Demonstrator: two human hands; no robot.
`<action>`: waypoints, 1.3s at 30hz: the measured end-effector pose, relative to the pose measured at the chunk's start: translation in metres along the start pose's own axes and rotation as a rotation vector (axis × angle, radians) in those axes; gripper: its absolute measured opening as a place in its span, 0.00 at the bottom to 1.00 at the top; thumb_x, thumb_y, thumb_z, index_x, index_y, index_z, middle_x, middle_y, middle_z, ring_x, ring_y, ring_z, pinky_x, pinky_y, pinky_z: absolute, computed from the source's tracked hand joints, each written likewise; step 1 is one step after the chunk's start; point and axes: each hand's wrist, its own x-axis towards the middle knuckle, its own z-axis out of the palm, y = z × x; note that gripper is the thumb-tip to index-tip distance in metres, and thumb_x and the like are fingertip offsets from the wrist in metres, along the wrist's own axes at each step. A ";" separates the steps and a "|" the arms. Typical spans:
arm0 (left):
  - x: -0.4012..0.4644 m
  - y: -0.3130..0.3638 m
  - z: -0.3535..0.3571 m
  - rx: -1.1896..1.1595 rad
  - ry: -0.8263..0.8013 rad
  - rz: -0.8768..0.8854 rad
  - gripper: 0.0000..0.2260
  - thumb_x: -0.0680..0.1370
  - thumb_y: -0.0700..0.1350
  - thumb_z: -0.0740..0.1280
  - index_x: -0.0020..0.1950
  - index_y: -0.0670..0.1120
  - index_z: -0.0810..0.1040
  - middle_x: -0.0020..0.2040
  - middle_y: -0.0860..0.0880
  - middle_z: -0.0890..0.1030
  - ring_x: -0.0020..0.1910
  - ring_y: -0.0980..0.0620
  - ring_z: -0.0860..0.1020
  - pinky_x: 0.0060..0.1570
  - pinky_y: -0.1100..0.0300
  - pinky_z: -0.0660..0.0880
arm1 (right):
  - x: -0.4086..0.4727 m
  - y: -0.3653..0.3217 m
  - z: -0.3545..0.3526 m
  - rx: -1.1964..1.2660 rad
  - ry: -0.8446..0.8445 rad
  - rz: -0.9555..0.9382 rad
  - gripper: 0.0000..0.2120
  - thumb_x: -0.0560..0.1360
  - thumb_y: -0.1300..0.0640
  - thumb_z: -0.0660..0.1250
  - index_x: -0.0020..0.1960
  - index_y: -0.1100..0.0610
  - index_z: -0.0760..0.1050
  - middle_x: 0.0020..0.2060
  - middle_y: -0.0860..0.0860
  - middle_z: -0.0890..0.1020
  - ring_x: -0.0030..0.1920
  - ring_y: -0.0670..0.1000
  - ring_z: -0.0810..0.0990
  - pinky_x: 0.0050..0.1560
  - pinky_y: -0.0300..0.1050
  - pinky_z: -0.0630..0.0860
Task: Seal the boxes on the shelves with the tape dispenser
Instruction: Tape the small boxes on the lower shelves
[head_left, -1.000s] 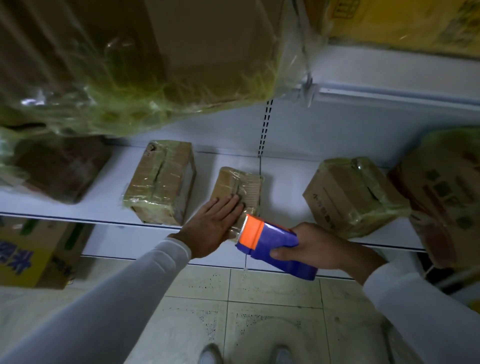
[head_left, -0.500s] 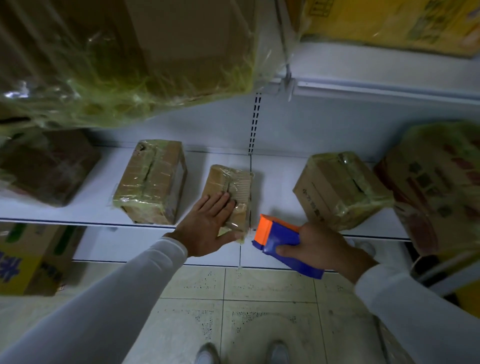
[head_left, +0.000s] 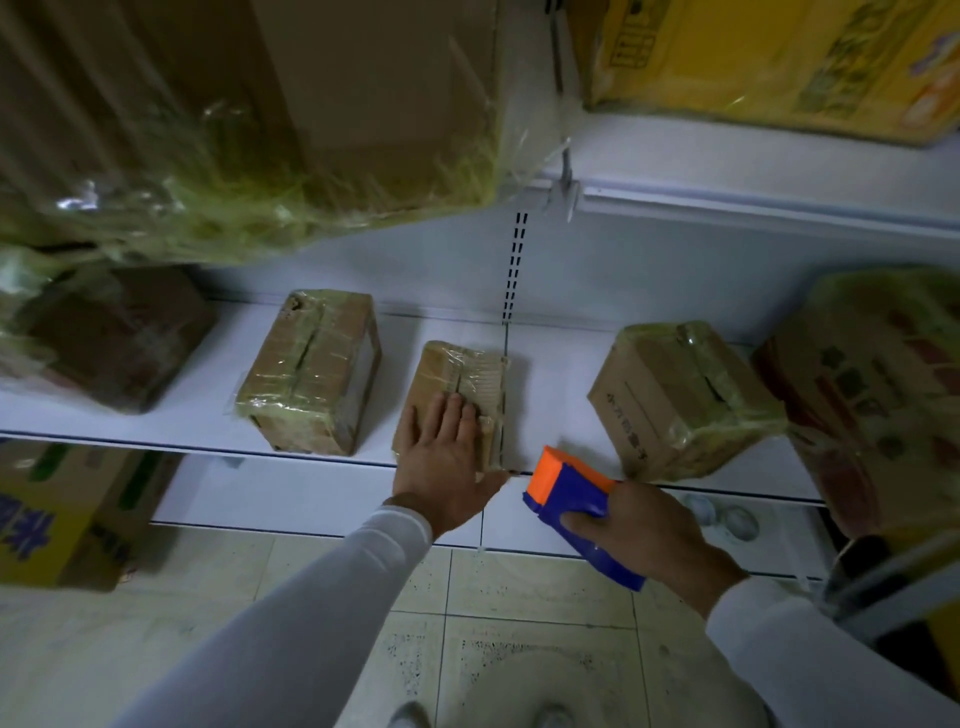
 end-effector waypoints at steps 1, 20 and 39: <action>0.000 0.007 0.004 0.047 0.023 -0.029 0.39 0.74 0.68 0.50 0.77 0.44 0.53 0.78 0.45 0.55 0.77 0.45 0.48 0.73 0.39 0.44 | 0.000 0.000 -0.002 0.022 -0.002 -0.004 0.21 0.74 0.33 0.65 0.39 0.52 0.73 0.33 0.48 0.79 0.36 0.48 0.79 0.36 0.42 0.73; -0.037 -0.006 -0.045 -0.328 0.108 -0.045 0.37 0.73 0.64 0.65 0.77 0.48 0.58 0.76 0.46 0.62 0.74 0.46 0.61 0.72 0.52 0.57 | -0.003 0.015 -0.061 0.200 -0.037 -0.187 0.21 0.74 0.37 0.69 0.40 0.55 0.75 0.36 0.53 0.82 0.38 0.53 0.82 0.40 0.45 0.76; -0.194 -0.111 -0.196 -0.282 0.183 -0.177 0.32 0.74 0.62 0.66 0.73 0.47 0.65 0.70 0.46 0.71 0.65 0.46 0.72 0.63 0.55 0.69 | -0.097 -0.198 -0.095 0.096 0.063 -0.344 0.23 0.71 0.32 0.68 0.47 0.54 0.74 0.44 0.53 0.81 0.45 0.55 0.82 0.36 0.42 0.71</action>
